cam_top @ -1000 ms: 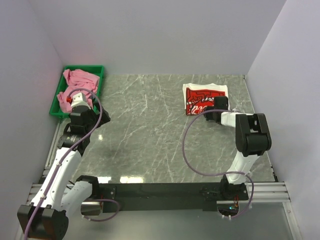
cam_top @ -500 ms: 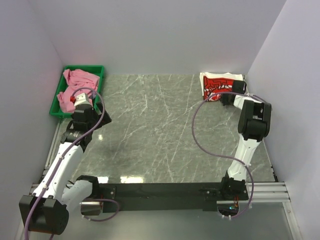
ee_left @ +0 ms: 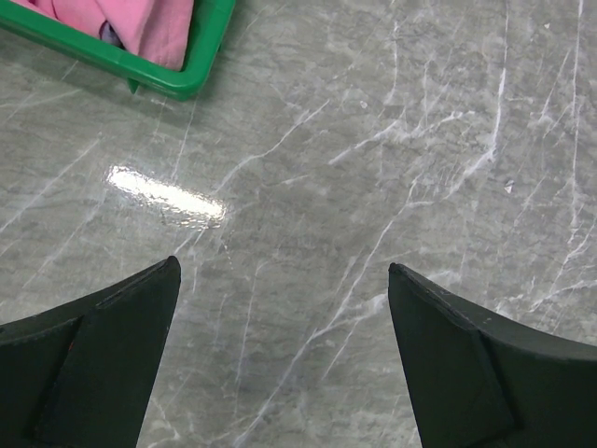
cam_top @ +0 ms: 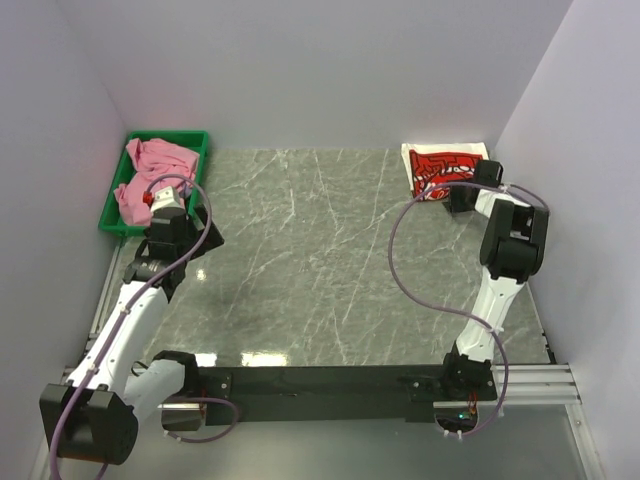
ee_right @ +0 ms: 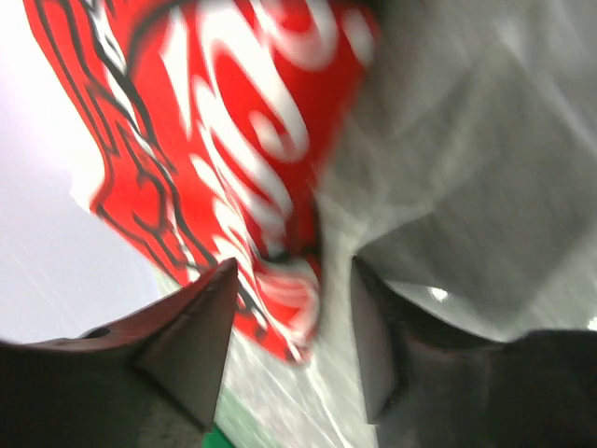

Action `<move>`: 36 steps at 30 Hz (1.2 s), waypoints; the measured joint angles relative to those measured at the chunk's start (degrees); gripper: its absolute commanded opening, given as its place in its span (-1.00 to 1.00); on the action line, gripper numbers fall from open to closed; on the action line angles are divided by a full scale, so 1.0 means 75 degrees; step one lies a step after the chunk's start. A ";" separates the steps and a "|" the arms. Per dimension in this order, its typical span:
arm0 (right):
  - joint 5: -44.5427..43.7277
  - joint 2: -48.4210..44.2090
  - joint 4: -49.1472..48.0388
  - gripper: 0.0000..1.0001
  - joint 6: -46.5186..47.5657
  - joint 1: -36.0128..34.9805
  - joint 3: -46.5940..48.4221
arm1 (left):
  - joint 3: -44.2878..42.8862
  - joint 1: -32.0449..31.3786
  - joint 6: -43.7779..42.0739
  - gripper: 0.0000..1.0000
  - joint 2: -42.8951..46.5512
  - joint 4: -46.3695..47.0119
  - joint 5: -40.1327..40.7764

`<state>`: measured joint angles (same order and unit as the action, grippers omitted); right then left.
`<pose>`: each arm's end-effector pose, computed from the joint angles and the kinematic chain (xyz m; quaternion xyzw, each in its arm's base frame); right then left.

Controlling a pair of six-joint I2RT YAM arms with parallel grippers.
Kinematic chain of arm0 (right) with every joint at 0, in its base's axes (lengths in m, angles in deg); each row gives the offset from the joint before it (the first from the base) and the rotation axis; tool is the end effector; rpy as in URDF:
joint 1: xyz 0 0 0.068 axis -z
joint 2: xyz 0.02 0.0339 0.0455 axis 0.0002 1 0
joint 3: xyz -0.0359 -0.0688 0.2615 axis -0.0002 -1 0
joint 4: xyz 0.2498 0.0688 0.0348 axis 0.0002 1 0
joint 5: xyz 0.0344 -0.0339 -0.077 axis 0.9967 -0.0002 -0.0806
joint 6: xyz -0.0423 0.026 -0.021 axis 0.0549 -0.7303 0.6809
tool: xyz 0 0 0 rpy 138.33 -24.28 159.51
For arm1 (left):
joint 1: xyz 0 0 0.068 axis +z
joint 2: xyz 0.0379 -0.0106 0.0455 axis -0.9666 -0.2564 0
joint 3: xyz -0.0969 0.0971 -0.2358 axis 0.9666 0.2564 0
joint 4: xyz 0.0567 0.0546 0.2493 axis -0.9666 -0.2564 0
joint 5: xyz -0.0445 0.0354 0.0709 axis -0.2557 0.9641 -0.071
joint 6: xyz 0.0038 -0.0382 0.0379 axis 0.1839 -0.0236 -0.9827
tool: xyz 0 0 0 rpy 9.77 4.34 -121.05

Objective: Fold and stack the t-shirts
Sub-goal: Neatly place the folded tshirt to the corner

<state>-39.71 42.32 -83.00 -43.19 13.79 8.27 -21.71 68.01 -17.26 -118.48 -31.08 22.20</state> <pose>0.4598 -0.1083 0.1418 0.6059 0.6984 0.2314 0.3026 0.2111 -0.0187 0.2784 -0.2187 0.8507 -0.0569 0.4745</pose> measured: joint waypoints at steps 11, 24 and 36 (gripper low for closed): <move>0.0090 -0.3873 0.1075 0.43 0.1020 -0.0271 -0.2806 | 0.0000 0.0000 0.0000 0.99 0.0962 0.0035 -0.0119; -0.0903 -1.0585 0.3923 0.66 0.4077 -0.0341 -0.2602 | -0.1807 -0.0003 0.0283 0.99 0.2157 -0.1670 0.0067; -0.3171 -1.4093 0.4607 0.85 0.5642 -0.2620 -0.3194 | -0.2573 -0.0192 0.0968 0.99 0.5100 -0.3066 0.1906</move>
<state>-63.49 -63.38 -48.45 -0.88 -5.86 -15.68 -41.01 66.57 -10.01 -80.23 -54.07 36.50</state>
